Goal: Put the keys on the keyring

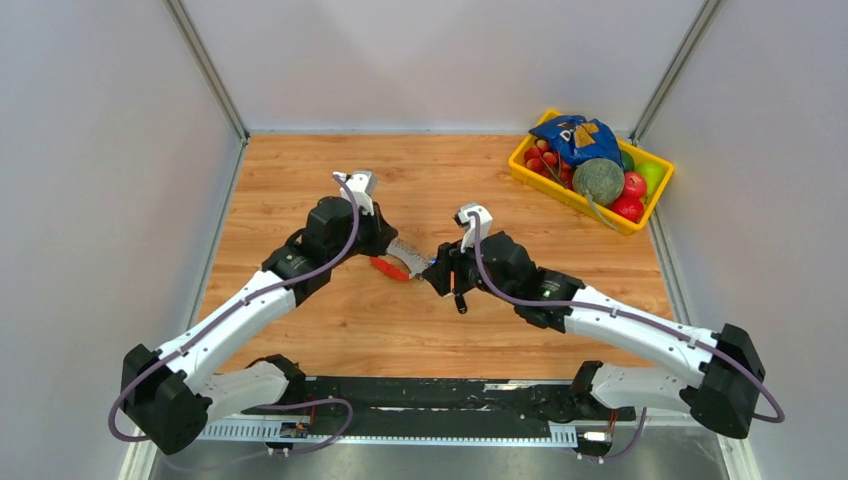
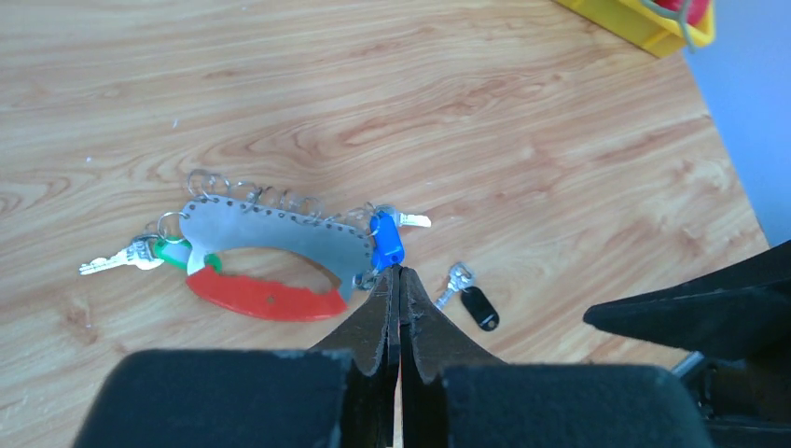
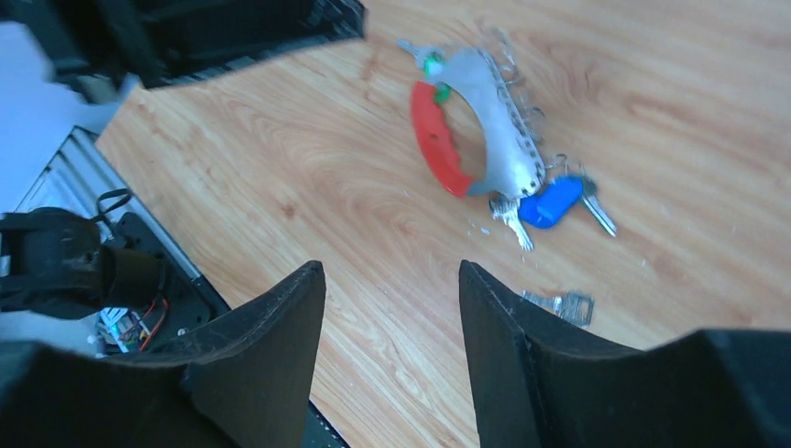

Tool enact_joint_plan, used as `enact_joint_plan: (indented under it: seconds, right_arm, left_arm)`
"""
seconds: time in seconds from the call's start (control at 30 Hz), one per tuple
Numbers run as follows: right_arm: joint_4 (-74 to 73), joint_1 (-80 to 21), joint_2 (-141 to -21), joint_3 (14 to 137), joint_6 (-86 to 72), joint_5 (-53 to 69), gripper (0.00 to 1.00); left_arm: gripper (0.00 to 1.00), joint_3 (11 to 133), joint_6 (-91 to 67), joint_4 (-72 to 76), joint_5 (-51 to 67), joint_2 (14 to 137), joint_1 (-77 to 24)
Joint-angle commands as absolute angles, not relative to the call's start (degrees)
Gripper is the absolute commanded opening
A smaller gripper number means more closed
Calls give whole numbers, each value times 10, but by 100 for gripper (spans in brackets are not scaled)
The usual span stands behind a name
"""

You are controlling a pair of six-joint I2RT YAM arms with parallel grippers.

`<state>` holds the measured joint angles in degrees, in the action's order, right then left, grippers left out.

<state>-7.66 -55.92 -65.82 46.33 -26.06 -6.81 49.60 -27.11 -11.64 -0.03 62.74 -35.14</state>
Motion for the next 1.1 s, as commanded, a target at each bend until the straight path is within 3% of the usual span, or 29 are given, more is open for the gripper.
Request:
enact_joint_plan:
  seconds: [0.0, 0.4, 0.6, 0.73, 1.07]
  right_arm:
    - [-118, -571, -614, 527, -163, -46, 58]
    - [-168, -572, -602, 517, -186, -178, 59]
    - [-168, -551, -664, 543, -183, -194, 58]
    - [-158, -495, -696, 553, -192, -156, 56]
    - [-103, -427, -798, 563, -243, -92, 47]
  left_arm:
    - [0, 521, -237, -132, 39, 594, -359]
    - [4, 480, -281, -143, -14, 587, -383]
    - [33, 462, -301, -122, -63, 654, -383]
    - [43, 461, -314, -103, -109, 694, -383]
    - [42, 485, -341, -66, -133, 827, -383]
